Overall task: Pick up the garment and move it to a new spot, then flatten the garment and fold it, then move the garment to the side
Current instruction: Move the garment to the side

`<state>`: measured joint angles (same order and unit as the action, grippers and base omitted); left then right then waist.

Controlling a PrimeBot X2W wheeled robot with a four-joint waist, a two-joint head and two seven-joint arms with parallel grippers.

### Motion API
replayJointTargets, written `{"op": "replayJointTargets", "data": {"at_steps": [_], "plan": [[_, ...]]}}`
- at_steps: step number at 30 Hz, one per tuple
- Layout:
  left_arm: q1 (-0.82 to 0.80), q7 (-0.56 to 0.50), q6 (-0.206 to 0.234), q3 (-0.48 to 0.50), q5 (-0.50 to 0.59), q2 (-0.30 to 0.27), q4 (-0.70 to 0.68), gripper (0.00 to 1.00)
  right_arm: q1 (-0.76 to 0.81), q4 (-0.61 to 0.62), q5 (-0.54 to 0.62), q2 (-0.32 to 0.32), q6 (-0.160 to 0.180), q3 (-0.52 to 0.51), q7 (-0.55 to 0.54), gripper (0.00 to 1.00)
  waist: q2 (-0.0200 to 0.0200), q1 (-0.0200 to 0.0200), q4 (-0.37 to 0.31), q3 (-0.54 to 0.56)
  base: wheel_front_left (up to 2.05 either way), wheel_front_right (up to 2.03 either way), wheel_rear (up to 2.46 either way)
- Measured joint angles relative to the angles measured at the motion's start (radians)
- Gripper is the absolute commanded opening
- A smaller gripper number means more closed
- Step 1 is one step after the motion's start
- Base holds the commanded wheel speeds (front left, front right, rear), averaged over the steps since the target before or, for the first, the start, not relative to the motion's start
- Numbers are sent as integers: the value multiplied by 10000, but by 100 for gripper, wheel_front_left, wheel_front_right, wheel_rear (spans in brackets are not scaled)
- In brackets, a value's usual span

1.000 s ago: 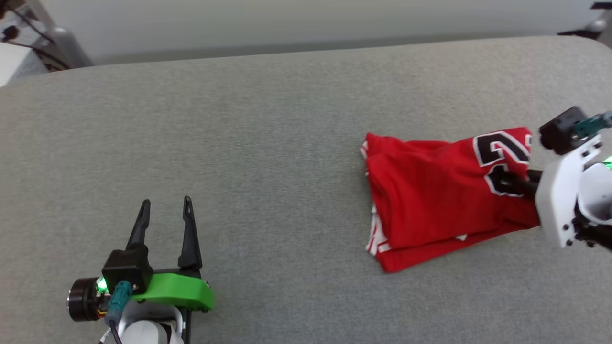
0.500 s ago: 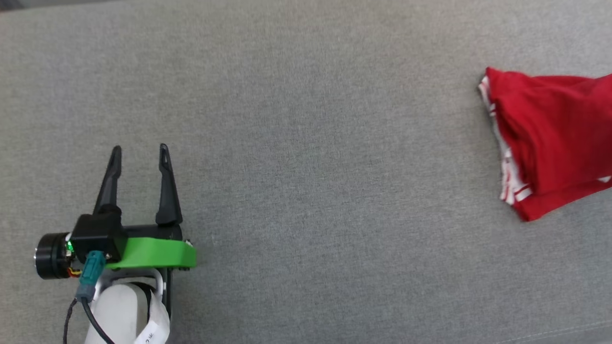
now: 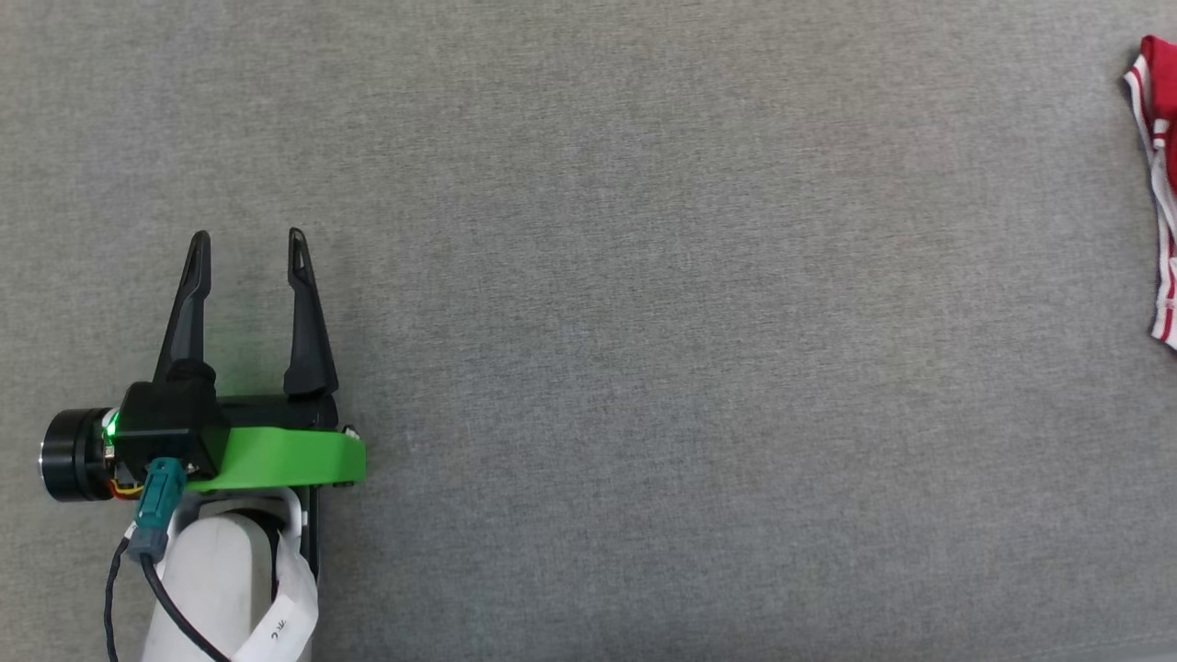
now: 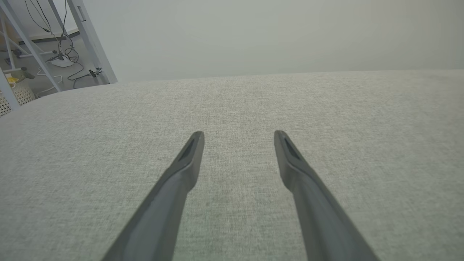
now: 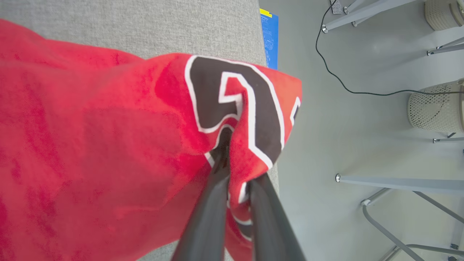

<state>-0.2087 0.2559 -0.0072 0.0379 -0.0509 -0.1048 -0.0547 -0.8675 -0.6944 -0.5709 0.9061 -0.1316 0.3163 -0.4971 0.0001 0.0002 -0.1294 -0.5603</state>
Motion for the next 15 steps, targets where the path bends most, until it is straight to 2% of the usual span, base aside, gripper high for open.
{"op": "replayJointTargets", "data": {"at_steps": [1, 2, 4, 8, 15], "plan": [[-3, 0, 29, -15, 0, 4, 13, 100, -16, -171, 77, -142, 0, -132, 69, 42, 0, 0, 58, -12, 0, 0, 0], [-3, 0, 33, -27, 0, 12, 40, 100, -20, -309, 140, -265, 0, -240, 104, 100, 0, 0, 96, 2, 0, 0, 0], [0, 0, 42, -82, 0, 40, 136, 100, -20, -566, 374, -495, 0, -360, 132, 100, 0, 0, 166, 117, 0, 0, 0], [64, 0, 88, -184, -13, 151, 217, 100, -1, -704, 700, -560, 0, -719, 738, 100, 0, 0, 282, 538, 0, 0, 0], [774, 0, 161, -136, -100, 226, 359, 100, 433, 387, 1373, -872, 0, -1045, 2849, 100, 0, -1, 382, 1578, 0, 0, 0]]}}
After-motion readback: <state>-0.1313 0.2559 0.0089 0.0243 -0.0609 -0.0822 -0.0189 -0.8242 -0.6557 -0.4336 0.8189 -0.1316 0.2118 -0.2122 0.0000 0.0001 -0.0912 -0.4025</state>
